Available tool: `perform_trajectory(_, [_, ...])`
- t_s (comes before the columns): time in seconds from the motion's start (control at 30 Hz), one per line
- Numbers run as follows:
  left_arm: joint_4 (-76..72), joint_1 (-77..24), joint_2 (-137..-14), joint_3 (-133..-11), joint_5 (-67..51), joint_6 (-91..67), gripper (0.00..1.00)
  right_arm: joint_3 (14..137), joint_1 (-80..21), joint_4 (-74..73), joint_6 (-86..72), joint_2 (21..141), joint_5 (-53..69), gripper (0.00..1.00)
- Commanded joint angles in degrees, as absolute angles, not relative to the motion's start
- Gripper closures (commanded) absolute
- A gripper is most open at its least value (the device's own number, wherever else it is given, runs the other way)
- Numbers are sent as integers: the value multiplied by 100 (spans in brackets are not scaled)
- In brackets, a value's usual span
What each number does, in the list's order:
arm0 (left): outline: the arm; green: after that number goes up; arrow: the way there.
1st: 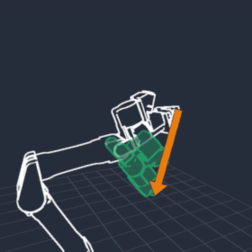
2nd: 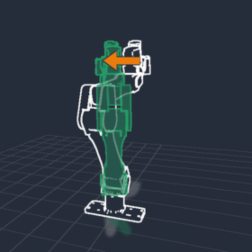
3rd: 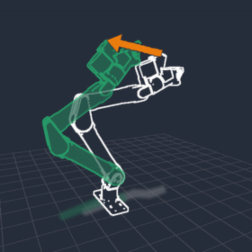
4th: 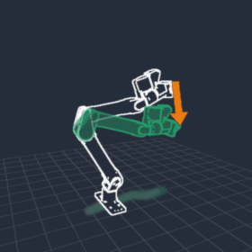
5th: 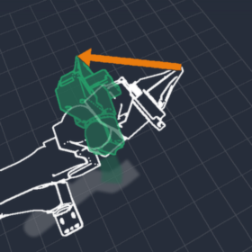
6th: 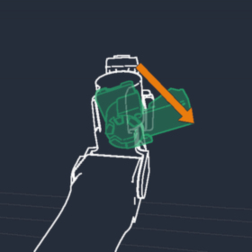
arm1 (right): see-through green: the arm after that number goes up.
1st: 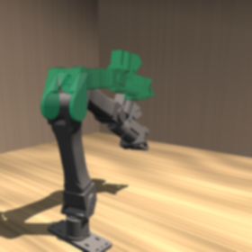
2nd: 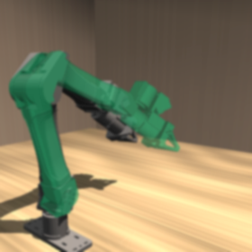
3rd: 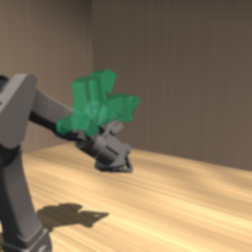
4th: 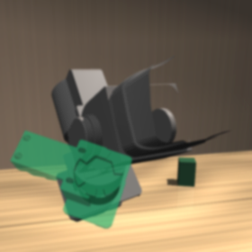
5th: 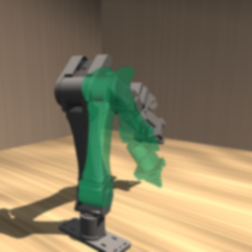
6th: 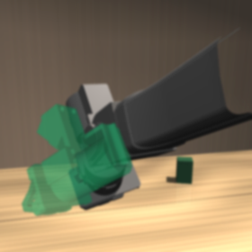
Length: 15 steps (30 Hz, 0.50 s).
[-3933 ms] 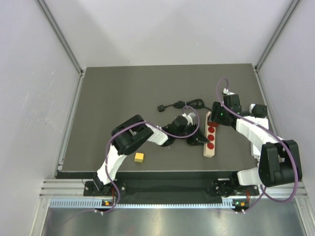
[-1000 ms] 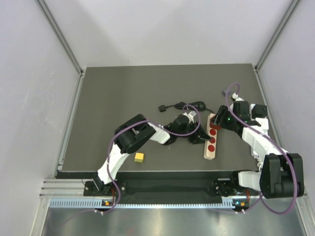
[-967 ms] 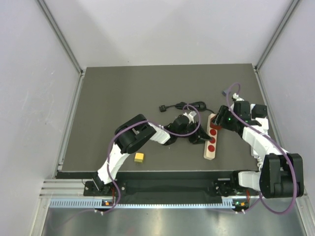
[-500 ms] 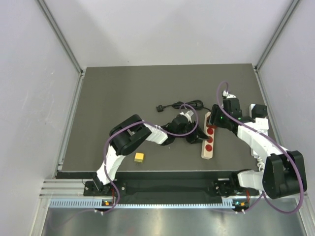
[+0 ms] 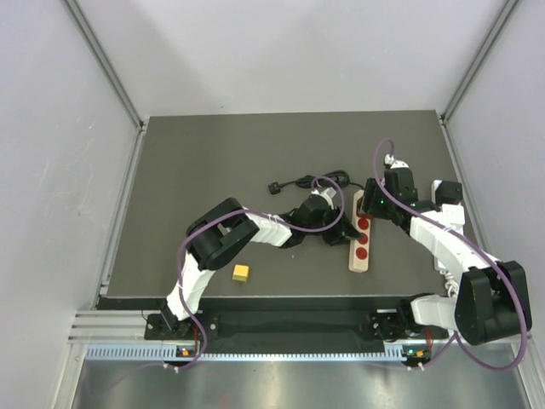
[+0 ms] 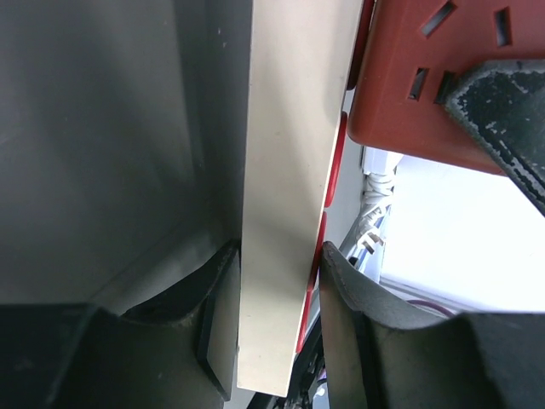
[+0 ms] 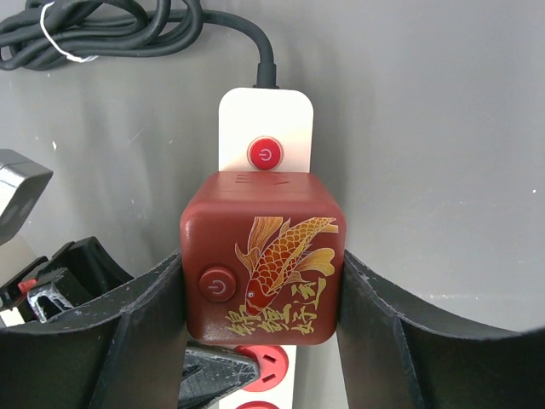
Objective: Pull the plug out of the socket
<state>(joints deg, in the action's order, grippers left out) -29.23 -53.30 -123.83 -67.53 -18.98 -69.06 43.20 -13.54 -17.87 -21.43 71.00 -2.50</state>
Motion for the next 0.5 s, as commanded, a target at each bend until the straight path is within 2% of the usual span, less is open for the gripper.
perform_trajectory(0.0, [-1434,-4992,-12867,-6899,-300,-6855,100,4684,-1406,-1890,-2259,6680,430,100])
perform_trajectory(0.2, [-1186,-4861,-13017,-7023,-299,-6855,100,4790,-1231,-2065,-2189,6688,544,100])
perform_trajectory(0.47, [-1371,-4729,-13104,-6917,-527,-6829,100,4676,-291,-1977,-2233,6820,1889,100])
